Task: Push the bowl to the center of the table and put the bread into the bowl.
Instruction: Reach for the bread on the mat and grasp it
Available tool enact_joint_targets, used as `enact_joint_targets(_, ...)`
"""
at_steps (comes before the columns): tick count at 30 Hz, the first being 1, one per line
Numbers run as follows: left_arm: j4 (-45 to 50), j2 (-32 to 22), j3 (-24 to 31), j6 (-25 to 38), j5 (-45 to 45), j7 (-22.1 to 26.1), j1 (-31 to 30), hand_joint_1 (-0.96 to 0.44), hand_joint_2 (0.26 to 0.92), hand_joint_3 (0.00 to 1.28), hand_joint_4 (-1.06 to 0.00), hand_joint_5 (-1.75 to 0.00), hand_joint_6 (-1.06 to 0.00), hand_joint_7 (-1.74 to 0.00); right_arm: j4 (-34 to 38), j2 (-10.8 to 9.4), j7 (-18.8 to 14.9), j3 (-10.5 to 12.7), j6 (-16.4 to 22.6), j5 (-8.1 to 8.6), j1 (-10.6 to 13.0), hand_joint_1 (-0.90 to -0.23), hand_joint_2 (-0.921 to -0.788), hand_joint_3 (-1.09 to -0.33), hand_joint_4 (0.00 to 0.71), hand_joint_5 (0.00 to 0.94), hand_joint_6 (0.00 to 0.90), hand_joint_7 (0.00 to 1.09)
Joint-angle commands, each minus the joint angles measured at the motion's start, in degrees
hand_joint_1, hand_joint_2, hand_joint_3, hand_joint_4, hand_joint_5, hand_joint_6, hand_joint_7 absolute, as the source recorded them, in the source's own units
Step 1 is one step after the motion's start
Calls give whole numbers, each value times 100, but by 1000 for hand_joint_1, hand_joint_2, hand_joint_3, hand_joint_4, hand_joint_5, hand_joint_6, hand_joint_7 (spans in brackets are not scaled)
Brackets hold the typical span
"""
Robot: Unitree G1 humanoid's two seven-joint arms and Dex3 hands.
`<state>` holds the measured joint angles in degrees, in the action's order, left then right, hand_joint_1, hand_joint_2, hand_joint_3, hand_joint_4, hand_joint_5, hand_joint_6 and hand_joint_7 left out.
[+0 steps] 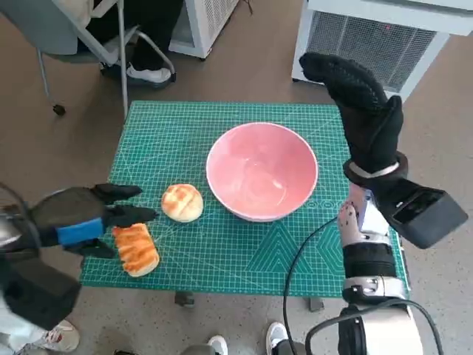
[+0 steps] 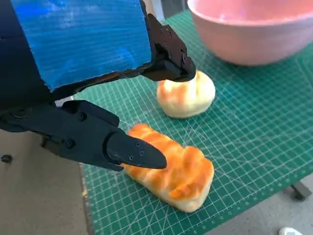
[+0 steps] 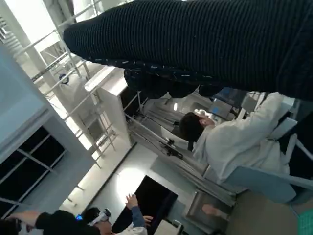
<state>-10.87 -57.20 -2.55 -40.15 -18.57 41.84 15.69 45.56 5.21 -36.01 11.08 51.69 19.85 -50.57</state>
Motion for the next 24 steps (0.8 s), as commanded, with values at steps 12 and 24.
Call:
enact_joint_targets(12, -908, 276, -890, -135, -545, -11, 363, -31, 888, 15, -351, -24, -476, -20, -44, 70, 134, -54, -38, -129, 214, -580, -921, -782, 266, 7, -1, 603)
enact_joint_targets(24, -993, 274, -1216, 151, -579, 168, 279, -221, 919, 122, -769, -68, -563, -973, -97, 65, 229, -82, -27, -151, 261, -580, -921, -787, 265, 6, -1, 618)
